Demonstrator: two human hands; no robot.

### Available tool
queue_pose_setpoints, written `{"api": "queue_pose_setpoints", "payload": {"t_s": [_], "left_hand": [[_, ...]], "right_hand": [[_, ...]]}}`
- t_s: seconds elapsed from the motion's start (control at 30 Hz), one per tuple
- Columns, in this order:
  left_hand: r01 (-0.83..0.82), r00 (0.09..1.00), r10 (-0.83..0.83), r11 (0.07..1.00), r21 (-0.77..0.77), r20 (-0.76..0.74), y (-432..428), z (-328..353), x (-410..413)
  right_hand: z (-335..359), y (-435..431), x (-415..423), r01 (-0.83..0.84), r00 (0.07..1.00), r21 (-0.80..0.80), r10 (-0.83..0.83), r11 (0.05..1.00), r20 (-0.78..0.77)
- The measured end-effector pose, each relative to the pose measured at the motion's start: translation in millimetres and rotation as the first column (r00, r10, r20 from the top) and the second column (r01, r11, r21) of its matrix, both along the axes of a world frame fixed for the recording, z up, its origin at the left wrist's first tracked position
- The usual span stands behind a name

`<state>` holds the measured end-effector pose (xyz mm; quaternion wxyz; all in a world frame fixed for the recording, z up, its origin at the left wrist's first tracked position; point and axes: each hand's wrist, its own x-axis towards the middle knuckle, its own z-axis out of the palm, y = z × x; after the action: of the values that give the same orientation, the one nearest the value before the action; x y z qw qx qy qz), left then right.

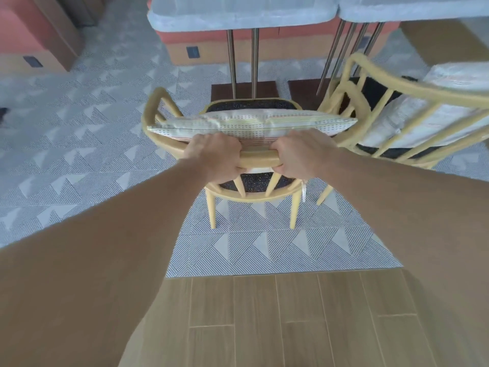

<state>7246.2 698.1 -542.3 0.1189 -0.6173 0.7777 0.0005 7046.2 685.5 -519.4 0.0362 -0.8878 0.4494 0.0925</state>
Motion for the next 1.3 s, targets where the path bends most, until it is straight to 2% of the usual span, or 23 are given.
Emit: {"api": "queue_pose_setpoints", "payload": {"t_s": [0.37,0.6,0.83,0.93,0.97,1.07,1.17,1.3], "left_hand": [[-0.008,1.0,0.008,1.0,-0.019,0.005,-121.8,-6.4,6.3],[0.03,0.999,-0.032,0.998,-0.056,-0.032,-146.6,-5.8,-1.4],[0.133,0.99,-0.122,0.974,0.186,-0.07,-158.7,1.0,2.0],[0.118,0.989,-0.079,0.928,0.353,-0.124,-171.1,3.0,4.6],[0.119,0.987,-0.07,0.925,0.36,-0.146,-173.1,2.5,5.3],[0.139,0.981,-0.097,0.953,0.268,-0.166,-168.2,-2.4,6.5],[0.169,0.982,-0.15,0.969,0.179,-0.117,-160.0,-1.3,7.2],[0.154,0.988,-0.149,0.975,0.163,-0.045,-136.0,4.0,32.0]], "right_hand": [[-2.2,-122.1,2.7,0.008,0.999,0.025,-0.009,1.0,0.035],[3.1,-151.3,-3.9,-0.001,0.999,0.002,0.001,1.0,-0.034],[13.1,-145.2,2.6,0.045,0.997,0.058,-0.041,0.997,-0.063],[6.1,-147.7,1.4,0.044,0.997,0.037,-0.041,0.998,-0.06],[4.5,-148.7,1.0,0.04,0.998,0.039,-0.038,0.998,-0.055],[3.2,-147.0,0.8,0.024,0.998,0.029,-0.023,0.999,-0.052],[3.2,-142.5,-0.6,0.01,0.999,0.023,-0.009,1.0,-0.037],[6.8,-118.8,22.7,-0.06,0.998,0.012,0.06,0.998,-0.017]]}}
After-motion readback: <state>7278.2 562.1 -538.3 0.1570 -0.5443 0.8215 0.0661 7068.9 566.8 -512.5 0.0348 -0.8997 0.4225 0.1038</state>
